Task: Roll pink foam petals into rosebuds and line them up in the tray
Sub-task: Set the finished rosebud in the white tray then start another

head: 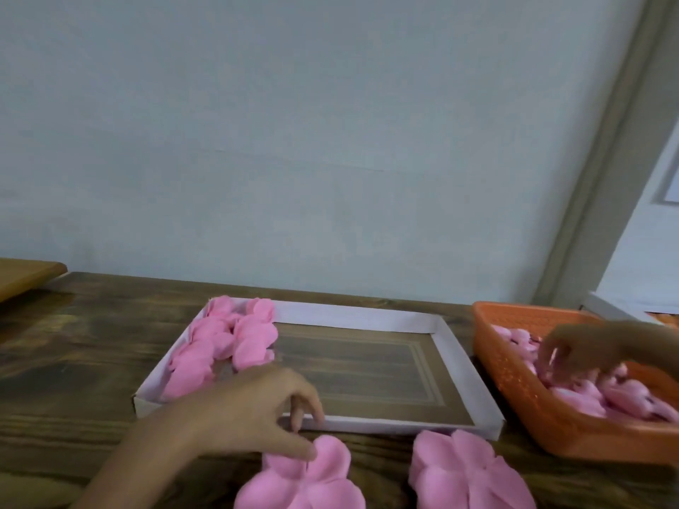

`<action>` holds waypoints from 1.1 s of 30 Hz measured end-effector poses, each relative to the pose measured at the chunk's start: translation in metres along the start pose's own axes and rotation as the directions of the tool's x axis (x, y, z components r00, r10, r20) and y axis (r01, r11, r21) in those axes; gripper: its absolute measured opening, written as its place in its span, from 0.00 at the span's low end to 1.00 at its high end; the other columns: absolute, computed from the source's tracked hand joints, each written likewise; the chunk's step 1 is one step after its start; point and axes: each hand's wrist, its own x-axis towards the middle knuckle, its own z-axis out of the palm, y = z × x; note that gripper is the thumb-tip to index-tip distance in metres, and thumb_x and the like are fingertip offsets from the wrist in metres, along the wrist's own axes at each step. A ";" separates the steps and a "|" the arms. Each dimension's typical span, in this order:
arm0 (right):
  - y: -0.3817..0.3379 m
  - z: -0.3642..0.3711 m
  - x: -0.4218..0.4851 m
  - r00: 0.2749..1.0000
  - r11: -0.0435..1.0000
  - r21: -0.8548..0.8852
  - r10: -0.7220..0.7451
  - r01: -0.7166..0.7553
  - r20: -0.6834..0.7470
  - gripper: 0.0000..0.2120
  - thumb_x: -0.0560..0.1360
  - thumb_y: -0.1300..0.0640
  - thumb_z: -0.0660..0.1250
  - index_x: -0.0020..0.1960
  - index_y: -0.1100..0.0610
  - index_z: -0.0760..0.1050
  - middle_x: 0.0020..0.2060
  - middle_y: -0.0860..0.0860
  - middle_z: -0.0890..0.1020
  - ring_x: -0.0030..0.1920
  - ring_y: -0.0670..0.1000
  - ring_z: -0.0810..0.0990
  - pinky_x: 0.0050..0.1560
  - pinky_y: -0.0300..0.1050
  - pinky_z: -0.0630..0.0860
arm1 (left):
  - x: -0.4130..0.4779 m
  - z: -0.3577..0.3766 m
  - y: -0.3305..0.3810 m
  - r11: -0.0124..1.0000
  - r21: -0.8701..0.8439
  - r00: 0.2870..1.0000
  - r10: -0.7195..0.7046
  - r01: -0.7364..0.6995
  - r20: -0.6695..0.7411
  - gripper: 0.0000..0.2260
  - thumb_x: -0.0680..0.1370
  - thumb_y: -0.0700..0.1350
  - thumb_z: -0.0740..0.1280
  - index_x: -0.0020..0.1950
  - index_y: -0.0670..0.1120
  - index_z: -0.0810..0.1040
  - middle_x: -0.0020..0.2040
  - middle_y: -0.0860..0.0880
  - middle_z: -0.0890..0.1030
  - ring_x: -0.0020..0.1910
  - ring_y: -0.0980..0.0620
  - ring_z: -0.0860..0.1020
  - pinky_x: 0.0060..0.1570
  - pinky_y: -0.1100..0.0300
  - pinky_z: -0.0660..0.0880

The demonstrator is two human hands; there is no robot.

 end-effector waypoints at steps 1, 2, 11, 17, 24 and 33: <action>0.001 0.006 0.003 0.998 0.997 -0.068 -0.027 0.023 -0.050 0.08 0.70 0.52 0.77 0.45 0.41 0.84 0.45 0.45 0.87 0.42 0.47 0.85 0.43 0.45 0.84 | 0.001 0.000 0.000 1.000 -0.028 1.000 0.012 -0.012 -0.005 0.11 0.72 0.61 0.74 0.53 0.62 0.83 0.47 0.64 0.82 0.46 0.63 0.80 0.43 0.64 0.78; 0.001 0.011 0.006 0.992 0.993 -0.116 -0.040 0.027 -0.117 0.08 0.69 0.51 0.78 0.44 0.40 0.83 0.45 0.44 0.87 0.44 0.46 0.85 0.47 0.44 0.85 | 0.001 -0.001 0.001 0.998 -0.056 1.000 0.021 -0.021 0.000 0.09 0.72 0.59 0.74 0.51 0.59 0.84 0.46 0.62 0.83 0.44 0.62 0.80 0.42 0.65 0.77; 0.007 -0.002 -0.002 0.995 0.994 -0.090 -0.063 0.056 -0.073 0.11 0.65 0.60 0.80 0.45 0.49 0.85 0.40 0.47 0.88 0.41 0.46 0.85 0.41 0.39 0.83 | -0.003 -0.006 -0.005 0.989 -0.144 0.998 0.032 -0.023 0.059 0.08 0.69 0.57 0.78 0.47 0.60 0.87 0.43 0.63 0.79 0.42 0.58 0.76 0.43 0.52 0.75; 0.012 0.005 0.005 0.996 0.987 -0.161 -0.036 0.023 -0.077 0.06 0.68 0.56 0.78 0.42 0.46 0.85 0.42 0.47 0.87 0.45 0.49 0.88 0.41 0.37 0.84 | -0.003 -0.006 -0.005 0.987 -0.149 0.999 0.049 -0.051 -0.020 0.06 0.70 0.59 0.77 0.44 0.61 0.87 0.40 0.57 0.82 0.42 0.52 0.76 0.42 0.49 0.74; 0.016 0.010 0.005 0.985 0.981 -0.182 -0.098 0.071 -0.139 0.03 0.75 0.53 0.74 0.48 0.48 0.82 0.46 0.47 0.84 0.48 0.50 0.85 0.42 0.37 0.82 | -0.009 -0.012 -0.002 0.978 -0.195 0.996 0.060 -0.072 -0.067 0.06 0.72 0.57 0.77 0.46 0.57 0.86 0.44 0.54 0.84 0.48 0.50 0.80 0.54 0.47 0.77; 0.051 -0.003 0.008 0.891 0.738 0.598 -0.010 0.313 -0.454 0.08 0.79 0.59 0.73 0.43 0.61 0.79 0.39 0.56 0.88 0.36 0.55 0.86 0.35 0.46 0.82 | -0.001 -0.006 0.007 0.580 -0.808 0.989 -0.020 -0.107 -0.146 0.02 0.76 0.45 0.71 0.44 0.48 0.80 0.41 0.48 0.79 0.42 0.52 0.77 0.44 0.60 0.77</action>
